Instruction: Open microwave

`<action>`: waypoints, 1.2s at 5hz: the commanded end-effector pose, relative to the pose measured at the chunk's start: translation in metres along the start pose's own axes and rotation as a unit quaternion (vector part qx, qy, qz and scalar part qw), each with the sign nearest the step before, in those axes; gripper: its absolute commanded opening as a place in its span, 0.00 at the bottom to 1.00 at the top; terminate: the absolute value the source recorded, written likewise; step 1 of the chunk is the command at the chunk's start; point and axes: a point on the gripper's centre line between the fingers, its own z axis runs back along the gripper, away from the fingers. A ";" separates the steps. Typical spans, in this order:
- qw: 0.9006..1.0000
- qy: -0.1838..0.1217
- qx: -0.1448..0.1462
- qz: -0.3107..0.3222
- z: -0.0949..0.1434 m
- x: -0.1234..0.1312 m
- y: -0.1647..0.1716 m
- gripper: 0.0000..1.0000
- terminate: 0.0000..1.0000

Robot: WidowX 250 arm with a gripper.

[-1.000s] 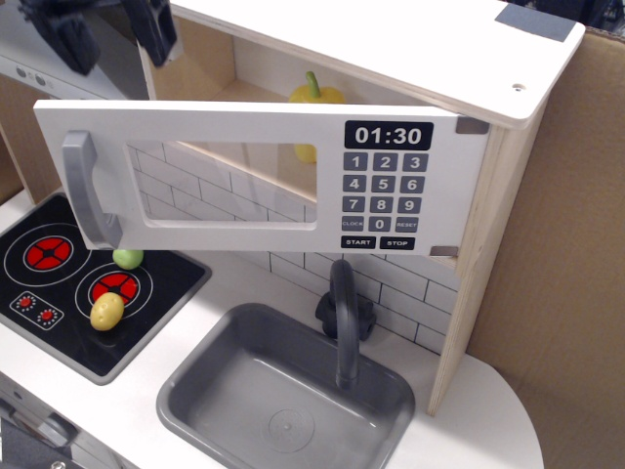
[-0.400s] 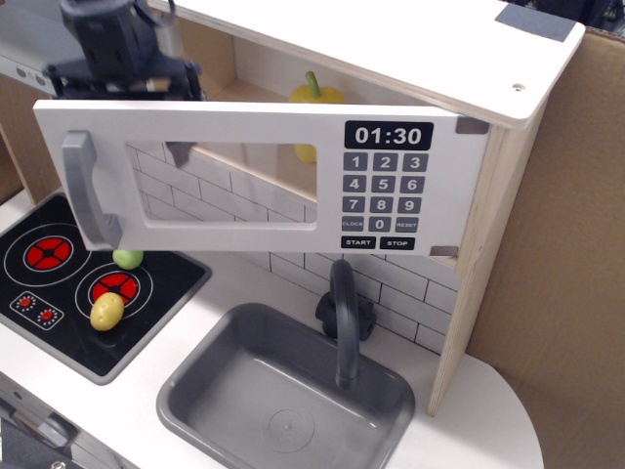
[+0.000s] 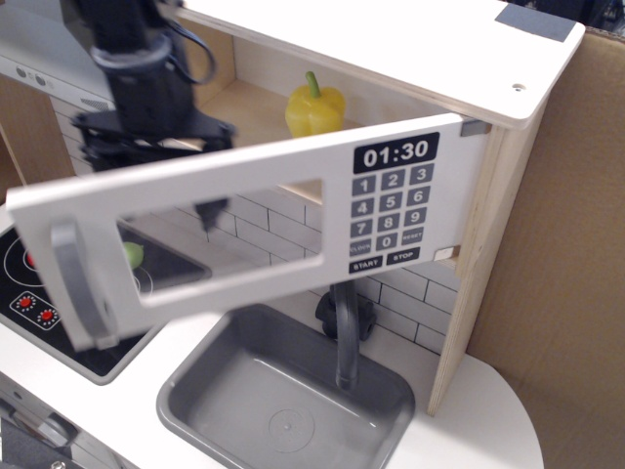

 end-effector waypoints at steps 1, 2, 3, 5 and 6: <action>0.999 -0.031 -0.012 -0.015 0.024 -0.005 -0.015 1.00 0.00; 0.998 -0.059 -0.006 0.009 0.028 0.010 0.014 1.00 0.00; 0.996 -0.083 -0.004 0.038 0.034 0.025 0.049 1.00 0.00; 0.986 -0.123 0.014 0.109 0.047 0.055 0.116 1.00 0.00; 0.982 -0.138 0.025 0.127 0.050 0.062 0.128 1.00 0.00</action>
